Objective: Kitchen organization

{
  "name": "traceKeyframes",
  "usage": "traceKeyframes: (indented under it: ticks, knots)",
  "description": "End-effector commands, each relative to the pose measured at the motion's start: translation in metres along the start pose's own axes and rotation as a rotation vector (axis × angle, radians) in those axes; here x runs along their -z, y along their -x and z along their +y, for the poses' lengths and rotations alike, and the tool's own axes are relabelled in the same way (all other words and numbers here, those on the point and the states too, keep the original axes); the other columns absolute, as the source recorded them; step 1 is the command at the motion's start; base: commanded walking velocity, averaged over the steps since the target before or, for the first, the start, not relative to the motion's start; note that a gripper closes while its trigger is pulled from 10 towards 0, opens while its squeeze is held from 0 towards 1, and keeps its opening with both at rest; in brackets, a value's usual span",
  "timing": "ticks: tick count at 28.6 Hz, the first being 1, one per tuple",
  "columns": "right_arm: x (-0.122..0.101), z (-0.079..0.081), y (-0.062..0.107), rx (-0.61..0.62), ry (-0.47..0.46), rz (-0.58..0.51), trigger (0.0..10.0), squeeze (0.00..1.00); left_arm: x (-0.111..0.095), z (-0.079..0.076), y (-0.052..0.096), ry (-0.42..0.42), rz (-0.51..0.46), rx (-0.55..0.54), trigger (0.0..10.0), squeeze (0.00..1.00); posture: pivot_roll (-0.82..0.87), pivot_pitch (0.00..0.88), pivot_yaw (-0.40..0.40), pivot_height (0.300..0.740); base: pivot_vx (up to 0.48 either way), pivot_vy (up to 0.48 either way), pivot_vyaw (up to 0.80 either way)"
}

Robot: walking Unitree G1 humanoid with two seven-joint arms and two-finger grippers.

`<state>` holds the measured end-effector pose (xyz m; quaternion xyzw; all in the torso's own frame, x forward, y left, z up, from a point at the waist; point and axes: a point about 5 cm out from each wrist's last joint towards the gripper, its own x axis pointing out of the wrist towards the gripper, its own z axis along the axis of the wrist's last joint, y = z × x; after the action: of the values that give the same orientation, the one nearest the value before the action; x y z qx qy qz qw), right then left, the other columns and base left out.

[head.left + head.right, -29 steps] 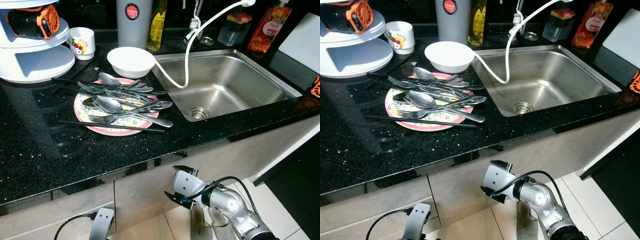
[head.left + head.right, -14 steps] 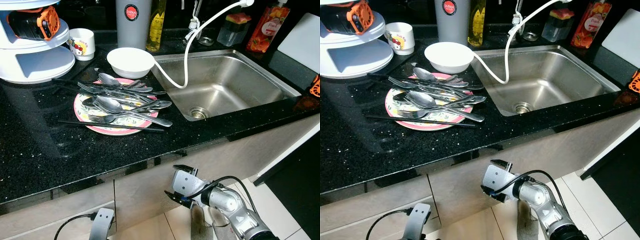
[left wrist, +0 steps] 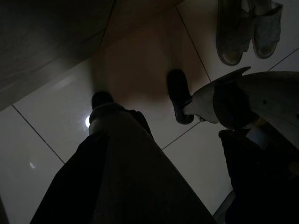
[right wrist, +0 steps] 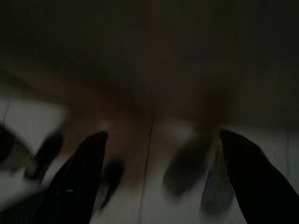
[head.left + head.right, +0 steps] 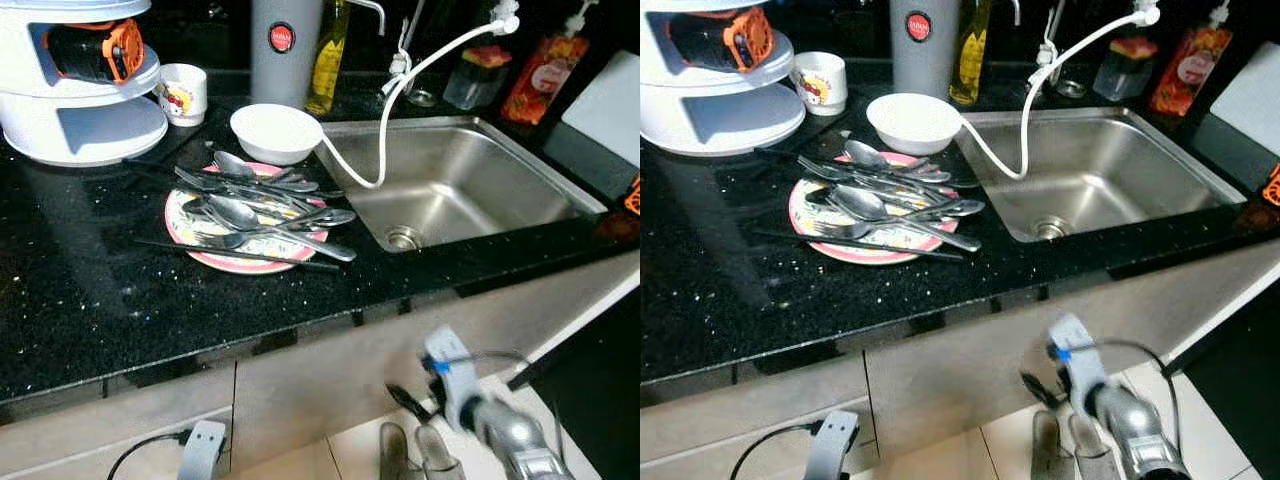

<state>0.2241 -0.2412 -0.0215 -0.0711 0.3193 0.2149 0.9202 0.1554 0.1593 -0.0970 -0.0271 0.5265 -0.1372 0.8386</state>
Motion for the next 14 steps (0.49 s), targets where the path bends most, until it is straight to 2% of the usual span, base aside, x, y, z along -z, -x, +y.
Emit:
traceKeyframes:
  ticks: [1, 3, 4, 5, 9, 10, 14]
  knots:
    - [0.020, -0.005, 0.007, 0.053, -0.075, 0.080, 10.0, 0.00, 0.017, -0.006, 0.000, 0.015, 0.065, 0.014, 10.0, 0.00, -0.03, 0.022, -0.130, 0.740, 0.000, 0.000, 0.00]
    - [0.047, 0.000, 0.012, 0.114, -0.187, 0.171, 10.0, 0.00, 0.017, -0.005, 0.000, 0.010, 0.067, 0.012, 10.0, 0.00, -0.02, 0.015, -0.126, 0.740, 0.000, 0.000, 0.00]
    - [0.047, 0.000, 0.012, 0.114, -0.187, 0.171, 10.0, 0.00, 0.017, -0.005, 0.000, 0.010, 0.067, 0.012, 10.0, 0.00, -0.02, 0.015, -0.126, 0.740, 0.000, 0.000, 0.00]
    - [0.059, 0.005, 0.015, 0.132, -0.235, 0.213, 10.0, 0.00, 0.017, -0.004, 0.001, 0.008, 0.065, 0.008, 10.0, 0.00, -0.01, 0.009, -0.124, 0.740, 0.000, 0.000, 0.00]
    - [0.067, 0.009, 0.016, 0.144, -0.253, 0.248, 10.0, 0.00, 0.017, -0.002, 0.001, 0.006, 0.063, 0.004, 10.0, 0.00, -0.01, 0.007, -0.124, 0.740, 0.000, 0.000, 0.00]
    - [0.075, 0.014, 0.017, 0.164, -0.300, 0.273, 10.0, 0.00, 0.017, 0.002, 0.002, 0.001, 0.064, -0.010, 10.0, 0.00, -0.02, 0.000, -0.101, 0.740, 0.000, 0.000, 0.00]
    - [0.085, 0.019, 0.018, 0.221, -0.369, 0.310, 10.0, 0.00, 0.016, 0.007, 0.004, -0.009, 0.065, -0.023, 10.0, 0.00, -0.03, 0.023, -0.095, 0.740, 0.000, 0.000, 0.00]
